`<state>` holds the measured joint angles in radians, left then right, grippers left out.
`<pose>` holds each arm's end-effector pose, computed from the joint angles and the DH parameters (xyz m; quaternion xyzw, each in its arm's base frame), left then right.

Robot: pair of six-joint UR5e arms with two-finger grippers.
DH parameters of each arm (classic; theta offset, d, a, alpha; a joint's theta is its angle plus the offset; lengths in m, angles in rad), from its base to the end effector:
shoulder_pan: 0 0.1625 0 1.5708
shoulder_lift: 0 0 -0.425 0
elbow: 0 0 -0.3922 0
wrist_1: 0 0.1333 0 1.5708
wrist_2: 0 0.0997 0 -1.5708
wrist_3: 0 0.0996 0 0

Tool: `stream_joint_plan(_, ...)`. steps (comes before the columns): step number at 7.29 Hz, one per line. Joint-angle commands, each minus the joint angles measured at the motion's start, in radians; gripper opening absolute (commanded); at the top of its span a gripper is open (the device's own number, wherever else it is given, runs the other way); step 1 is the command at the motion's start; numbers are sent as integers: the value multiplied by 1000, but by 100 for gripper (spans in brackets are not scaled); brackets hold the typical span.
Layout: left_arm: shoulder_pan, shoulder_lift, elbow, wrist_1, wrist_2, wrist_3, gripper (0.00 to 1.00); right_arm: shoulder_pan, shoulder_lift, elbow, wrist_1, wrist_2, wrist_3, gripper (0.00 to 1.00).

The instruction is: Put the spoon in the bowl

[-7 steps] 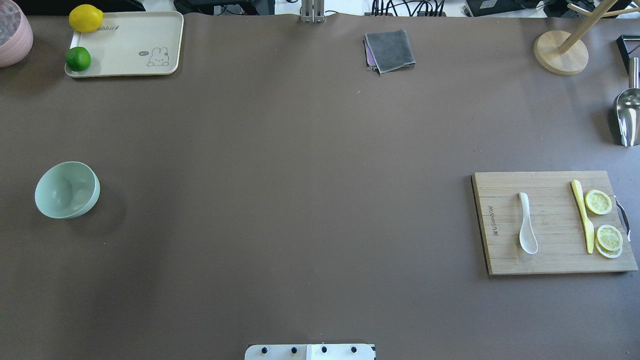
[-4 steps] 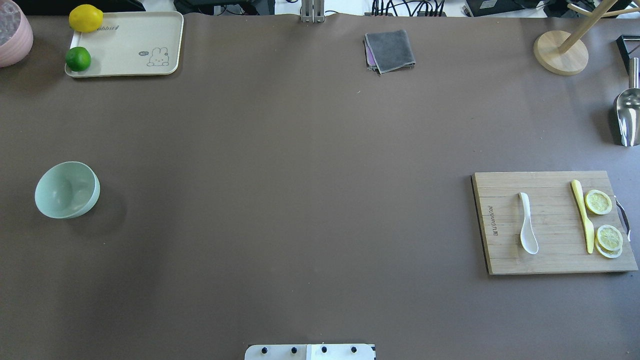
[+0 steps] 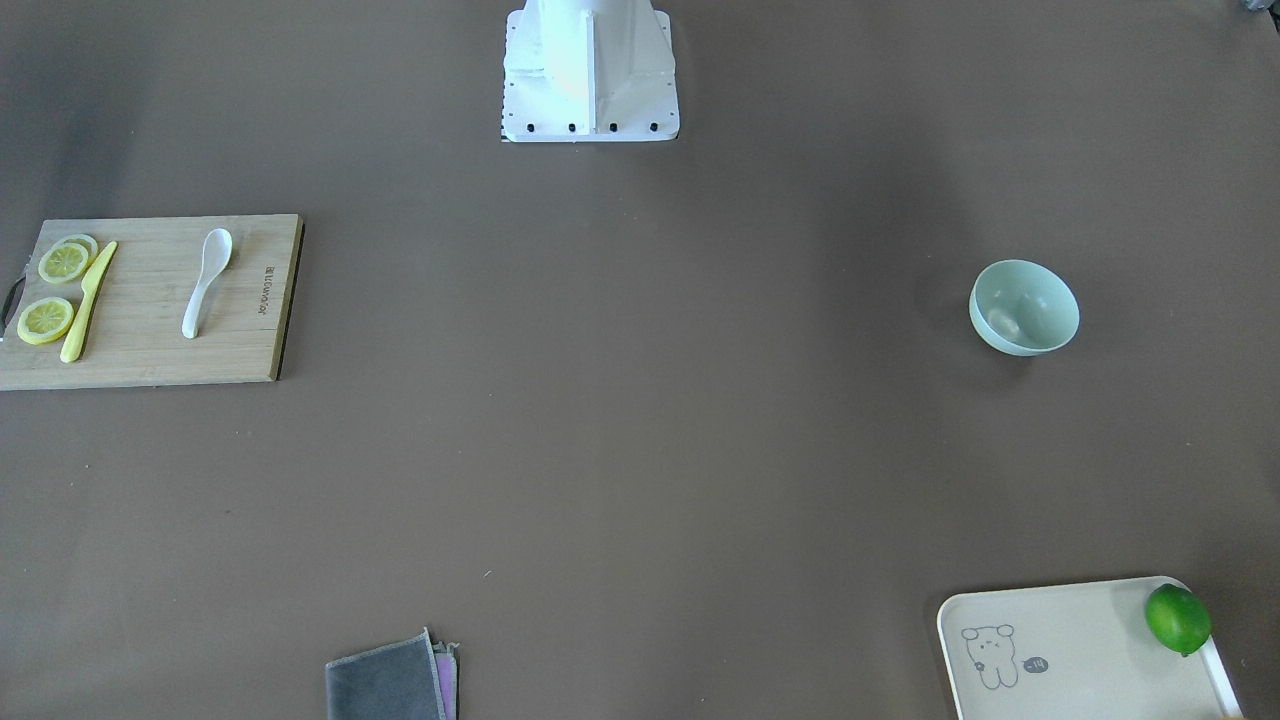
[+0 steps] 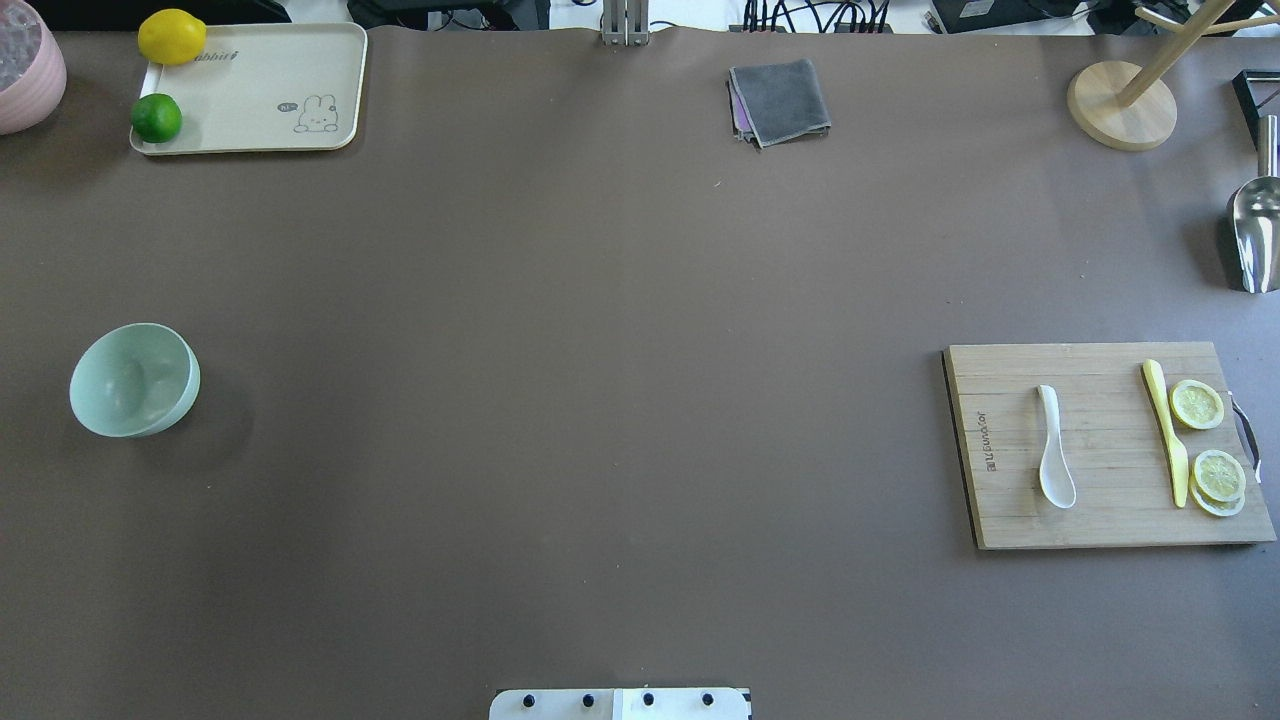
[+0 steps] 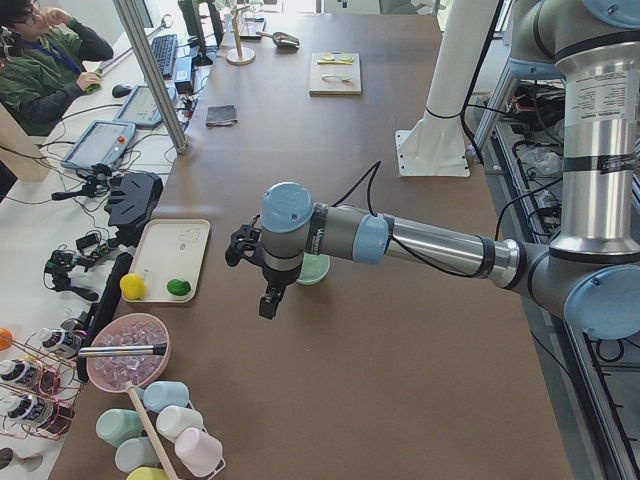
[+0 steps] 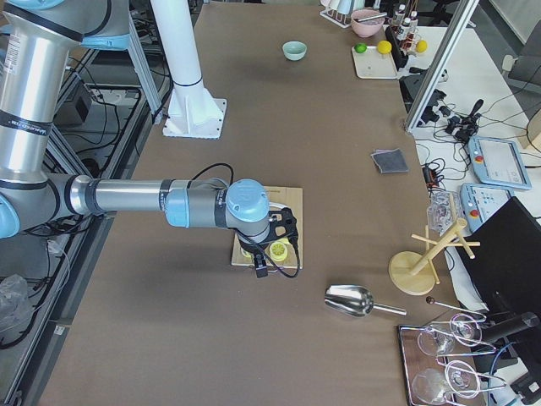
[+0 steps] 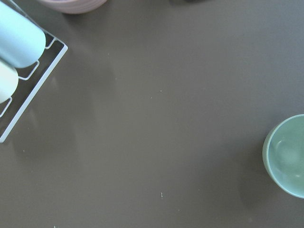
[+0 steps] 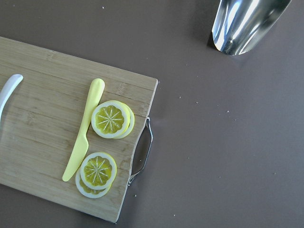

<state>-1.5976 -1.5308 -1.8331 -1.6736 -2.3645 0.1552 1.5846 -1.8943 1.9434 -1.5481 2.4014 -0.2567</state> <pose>-0.0752 -0.4805 0.5350 0.1833 0.3663 0.1208 0.9042 0.0647 -0.3600 0.6061 0.0869 -0.3951 -0.1252 0.9059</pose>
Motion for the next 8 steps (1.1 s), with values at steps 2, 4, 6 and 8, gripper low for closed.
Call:
stream_joint_plan(2,16,-49,63,-226,-5,-118,99,-5,24,12,165,-51,255,100)
stream_joint_plan(4,69,-25,66,-294,-91,-126,99,-55,24,12,249,-6,409,100)
stream_joint_plan(6,221,-43,64,-319,-107,-327,99,-205,24,12,403,-43,744,99)
stream_joint_plan(8,318,-31,124,-430,-61,-466,99,-387,24,14,518,-164,1032,97)
